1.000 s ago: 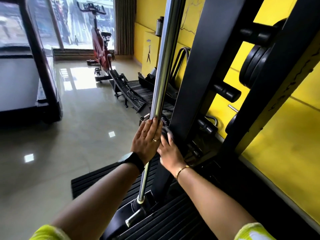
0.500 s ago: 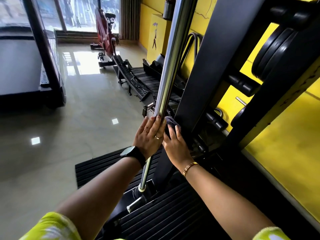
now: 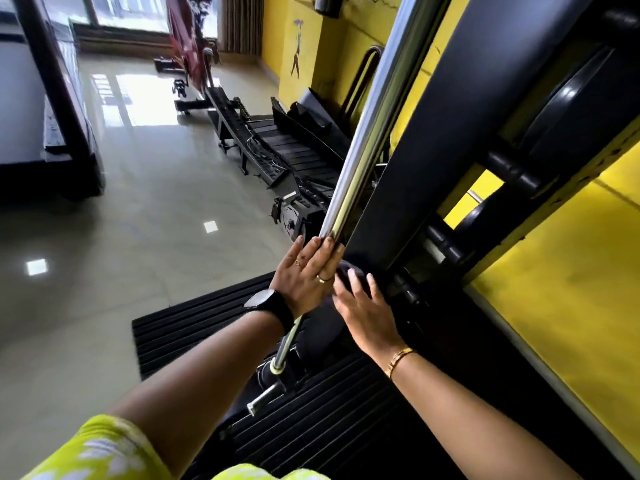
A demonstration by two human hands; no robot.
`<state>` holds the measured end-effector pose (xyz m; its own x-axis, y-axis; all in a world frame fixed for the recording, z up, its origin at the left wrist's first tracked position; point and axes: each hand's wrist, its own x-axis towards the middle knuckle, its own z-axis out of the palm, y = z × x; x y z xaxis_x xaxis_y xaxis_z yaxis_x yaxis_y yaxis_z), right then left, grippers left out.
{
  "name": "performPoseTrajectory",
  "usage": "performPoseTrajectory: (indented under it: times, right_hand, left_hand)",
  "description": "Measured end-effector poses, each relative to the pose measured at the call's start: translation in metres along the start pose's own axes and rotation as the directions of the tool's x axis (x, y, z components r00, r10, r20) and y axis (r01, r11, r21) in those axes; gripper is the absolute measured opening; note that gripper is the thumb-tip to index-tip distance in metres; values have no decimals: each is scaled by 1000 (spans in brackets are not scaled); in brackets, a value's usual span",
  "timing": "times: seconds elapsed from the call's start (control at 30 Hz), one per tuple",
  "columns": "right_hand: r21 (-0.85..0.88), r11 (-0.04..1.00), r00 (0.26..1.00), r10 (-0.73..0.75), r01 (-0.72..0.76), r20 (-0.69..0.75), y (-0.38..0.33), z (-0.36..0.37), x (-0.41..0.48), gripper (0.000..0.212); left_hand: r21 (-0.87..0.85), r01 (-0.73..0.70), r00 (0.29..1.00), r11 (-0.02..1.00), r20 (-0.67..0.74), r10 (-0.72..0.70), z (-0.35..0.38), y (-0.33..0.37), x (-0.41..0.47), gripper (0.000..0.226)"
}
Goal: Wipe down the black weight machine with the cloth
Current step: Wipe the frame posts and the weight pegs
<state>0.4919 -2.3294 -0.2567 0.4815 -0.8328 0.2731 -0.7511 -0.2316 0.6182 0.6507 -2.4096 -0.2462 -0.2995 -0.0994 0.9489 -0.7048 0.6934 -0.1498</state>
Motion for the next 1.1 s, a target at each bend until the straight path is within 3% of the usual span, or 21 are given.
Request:
performPoseTrajectory:
  times: [0.07,0.13,0.2,0.33,0.4,0.5,0.57,0.63,0.77,0.87,0.97,1.1]
  right_hand:
    - [-2,997,993,77,-77,-90,6,-2,5,32]
    - [13,996,992,84,-83,-90,5,-2,16,31]
    - [34,998,998,54,-55,19,-4,4,24,33]
    - [-23,999,971,33,-28,236,-21,18,26,53]
    - [-126,987,914,-44,104,404,-29,28,15,65]
    - [-161,951,851,-152,264,503,-31,38,-9,60]
    - [-108,951,834,-197,291,515,-26,34,-17,53]
    - [-21,966,869,-222,258,442,-21,23,-15,46]
    - [30,988,918,-150,150,366,-19,12,-4,45]
    - [-24,996,936,-67,81,346,-24,11,10,53]
    - [-42,985,912,-137,166,388,-33,31,14,53]
    - [0,949,834,-277,315,477,-54,68,10,53]
  left_hand:
    - [6,17,1000,1000,-16,-17,2,1,-1,63]
    - [17,24,1000,1000,-12,-24,3,3,-2,71]
    - [49,27,1000,998,10,-27,2,4,-3,78]
    - [111,36,999,993,31,-39,-2,6,-3,68]
    - [144,35,998,989,41,-41,-3,4,1,59]
    - [219,19,997,976,64,-33,-6,2,2,64]
    - [257,50,993,965,90,-75,-9,8,3,55]
    - [284,105,983,953,117,-143,-11,15,2,40]
    - [368,133,976,920,112,-186,-11,25,-2,33]
    - [389,146,975,910,96,-198,-5,28,-15,48]
    - [410,149,972,900,106,-209,0,32,-42,74]
    - [338,171,977,925,62,-203,15,34,-68,76]
